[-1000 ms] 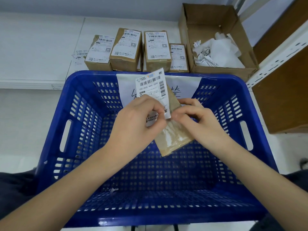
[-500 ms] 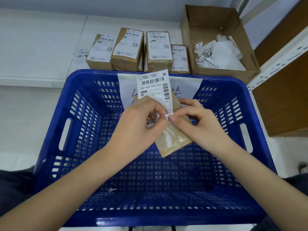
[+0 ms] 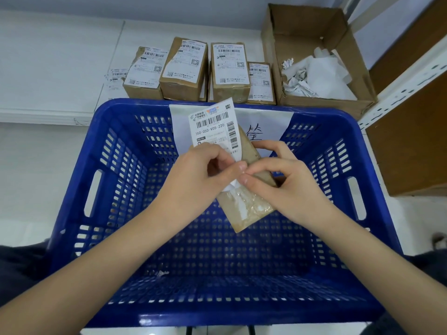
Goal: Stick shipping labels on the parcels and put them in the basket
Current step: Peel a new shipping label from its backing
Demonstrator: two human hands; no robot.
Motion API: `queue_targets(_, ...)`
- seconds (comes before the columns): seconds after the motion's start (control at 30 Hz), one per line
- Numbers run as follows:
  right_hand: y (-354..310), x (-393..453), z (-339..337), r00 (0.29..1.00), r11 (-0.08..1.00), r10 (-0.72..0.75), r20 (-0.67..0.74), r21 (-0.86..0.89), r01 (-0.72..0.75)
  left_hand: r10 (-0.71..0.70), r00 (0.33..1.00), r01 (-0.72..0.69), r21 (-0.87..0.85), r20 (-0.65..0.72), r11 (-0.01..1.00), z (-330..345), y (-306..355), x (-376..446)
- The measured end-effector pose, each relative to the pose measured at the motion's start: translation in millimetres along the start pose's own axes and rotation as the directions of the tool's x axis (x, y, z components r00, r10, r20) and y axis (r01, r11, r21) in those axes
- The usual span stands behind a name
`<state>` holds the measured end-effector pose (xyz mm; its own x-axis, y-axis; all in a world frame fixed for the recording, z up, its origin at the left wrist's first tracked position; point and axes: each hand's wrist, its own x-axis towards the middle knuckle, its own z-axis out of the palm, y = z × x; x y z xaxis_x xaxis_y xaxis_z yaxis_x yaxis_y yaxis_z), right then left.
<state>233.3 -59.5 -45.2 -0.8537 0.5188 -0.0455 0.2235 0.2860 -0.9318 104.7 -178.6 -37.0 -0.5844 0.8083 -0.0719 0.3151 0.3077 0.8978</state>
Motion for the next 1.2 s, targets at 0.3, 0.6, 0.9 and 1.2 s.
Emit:
queue_targets(0.3,-1,1,-1,0.999,0.999,0.042,-0.011,0.015,-0.042,-0.006,1.0,0.006,0.007,-0.028,1.0,-10,4,5)
queue_targets(0.6,-3,2,-2,0.988,0.99,0.14,-0.066,0.021,-0.139,0.024,0.999,-0.021,0.066,-0.04,0.998,-15,7,5)
queue_targets(0.9,-3,5,-3,0.987,0.991,0.137,-0.08,0.014,-0.136,0.125,0.992,-0.127,0.149,0.019,0.981,-5,4,-2)
queue_targets(1.2,-1,7,-4,0.992,0.992,0.123,-0.04,0.005,-0.123,0.095,0.995,-0.099,0.114,0.034,0.989,-4,2,-2)
